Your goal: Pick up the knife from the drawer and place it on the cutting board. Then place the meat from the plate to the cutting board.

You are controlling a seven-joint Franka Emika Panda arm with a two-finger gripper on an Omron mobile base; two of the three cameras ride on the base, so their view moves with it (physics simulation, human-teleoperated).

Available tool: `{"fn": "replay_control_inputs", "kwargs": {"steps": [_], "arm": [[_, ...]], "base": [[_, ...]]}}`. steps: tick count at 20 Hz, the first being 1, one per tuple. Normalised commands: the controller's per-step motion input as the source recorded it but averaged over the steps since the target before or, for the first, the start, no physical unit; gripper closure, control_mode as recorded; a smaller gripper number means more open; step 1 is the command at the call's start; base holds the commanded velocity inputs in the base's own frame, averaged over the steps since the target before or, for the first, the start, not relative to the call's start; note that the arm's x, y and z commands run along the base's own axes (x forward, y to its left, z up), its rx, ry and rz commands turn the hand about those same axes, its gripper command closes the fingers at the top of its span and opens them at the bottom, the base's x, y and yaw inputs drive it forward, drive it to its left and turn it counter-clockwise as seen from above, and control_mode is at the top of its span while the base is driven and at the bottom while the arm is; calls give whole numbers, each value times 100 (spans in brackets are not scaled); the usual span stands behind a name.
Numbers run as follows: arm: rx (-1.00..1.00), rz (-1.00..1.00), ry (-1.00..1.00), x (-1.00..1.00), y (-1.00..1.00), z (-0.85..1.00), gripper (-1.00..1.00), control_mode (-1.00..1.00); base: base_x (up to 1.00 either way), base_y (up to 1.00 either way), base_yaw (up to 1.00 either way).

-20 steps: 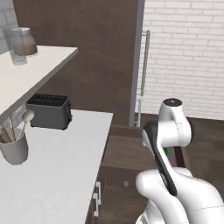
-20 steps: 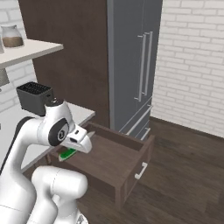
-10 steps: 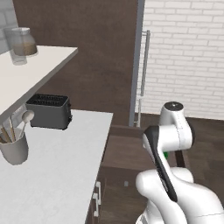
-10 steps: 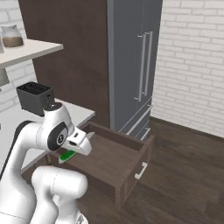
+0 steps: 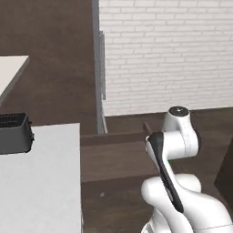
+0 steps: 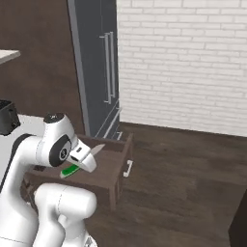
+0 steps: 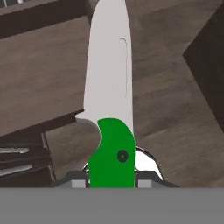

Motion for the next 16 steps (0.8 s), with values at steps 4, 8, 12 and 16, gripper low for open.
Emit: {"fn": "replay_control_inputs", "kwargs": {"steps": [4, 8, 12, 16], "arm": [[0, 0, 0, 0, 0, 0, 100, 100], [0, 0, 0, 0, 0, 0, 100, 100], [0, 0, 0, 0, 0, 0, 100, 100], [0, 0, 0, 0, 0, 0, 100, 100]], "base": [[-40, -22, -68], [-33, -18, -68], [-22, -26, -66], [-9, -50, -67]]}}
